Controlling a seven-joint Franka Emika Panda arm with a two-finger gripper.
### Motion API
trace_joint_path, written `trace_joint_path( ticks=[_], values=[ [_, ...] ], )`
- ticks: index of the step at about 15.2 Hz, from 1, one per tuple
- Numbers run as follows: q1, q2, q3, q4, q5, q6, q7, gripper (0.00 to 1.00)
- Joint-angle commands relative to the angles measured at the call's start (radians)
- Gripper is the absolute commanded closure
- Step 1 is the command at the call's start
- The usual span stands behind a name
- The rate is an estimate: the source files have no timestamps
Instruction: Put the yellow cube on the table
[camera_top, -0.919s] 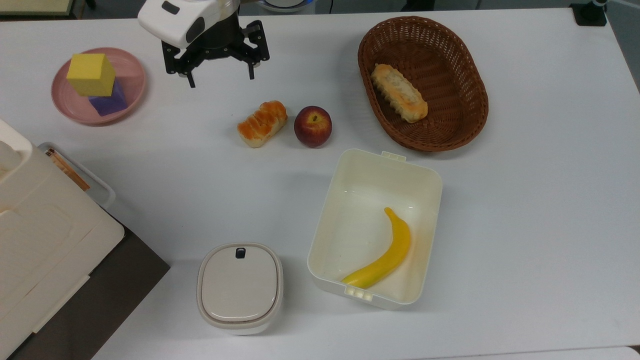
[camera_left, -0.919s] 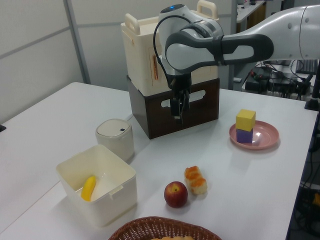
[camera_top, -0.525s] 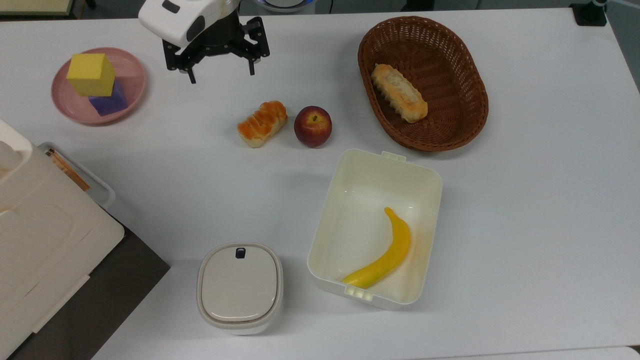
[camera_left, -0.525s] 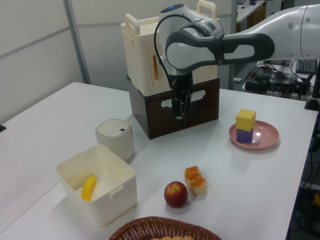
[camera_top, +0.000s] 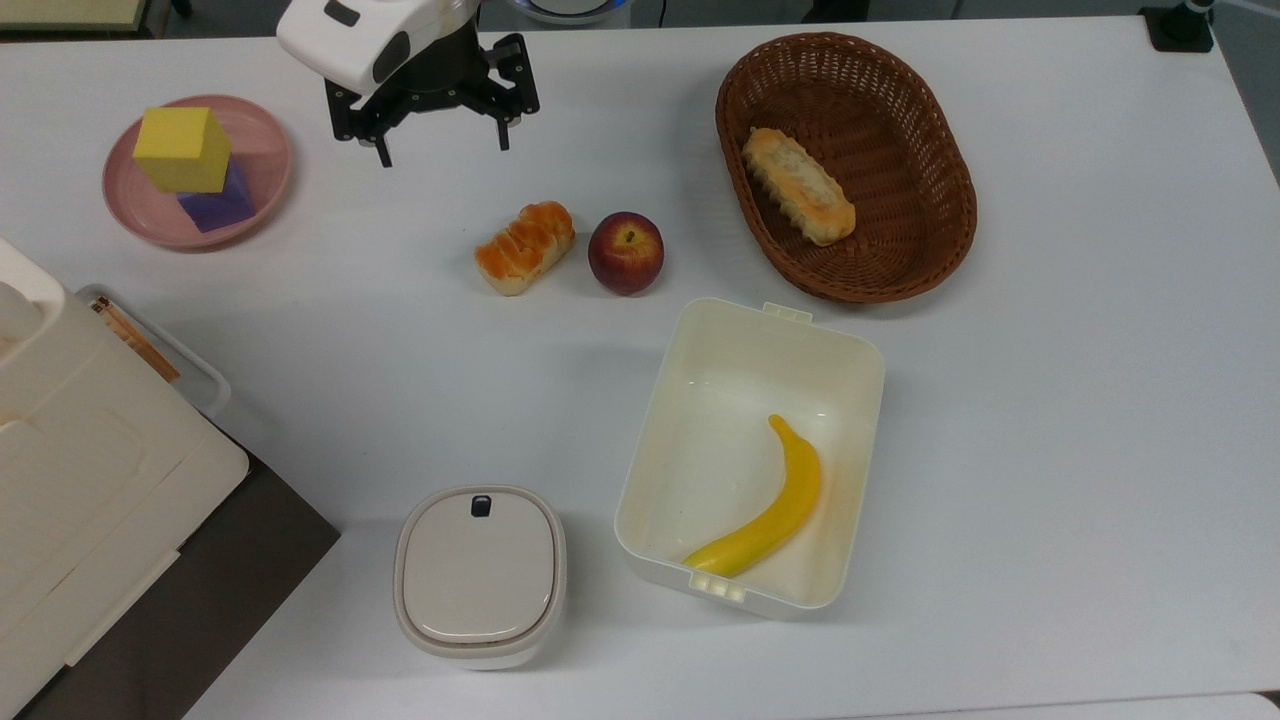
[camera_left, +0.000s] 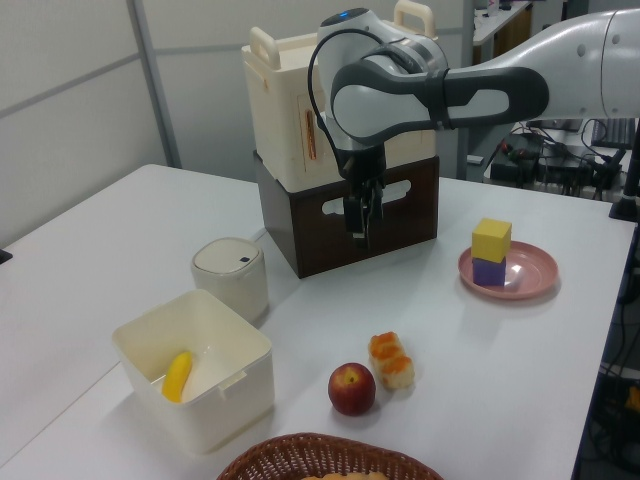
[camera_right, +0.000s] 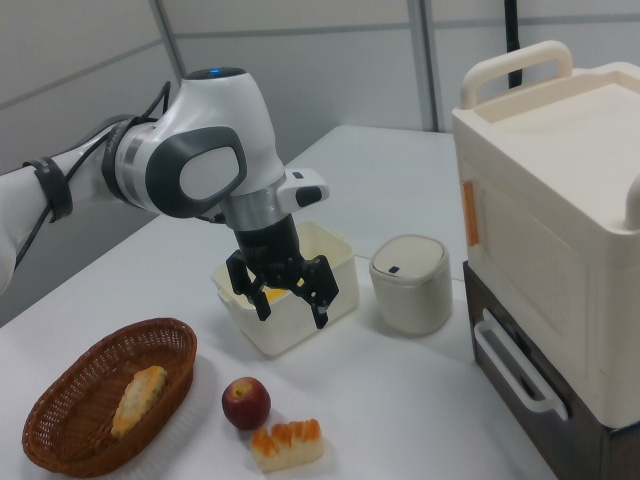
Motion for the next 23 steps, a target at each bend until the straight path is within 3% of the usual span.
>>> trace_joint_path(
  ticks=[1,23],
  values=[
    [0.013,-0.016,-0.007,-0.008,0.011,-0.037,0.009,0.00],
    [-0.011,-0.035,-0.010,0.015,-0.001,-0.115,-0.004,0.00]
  ],
)
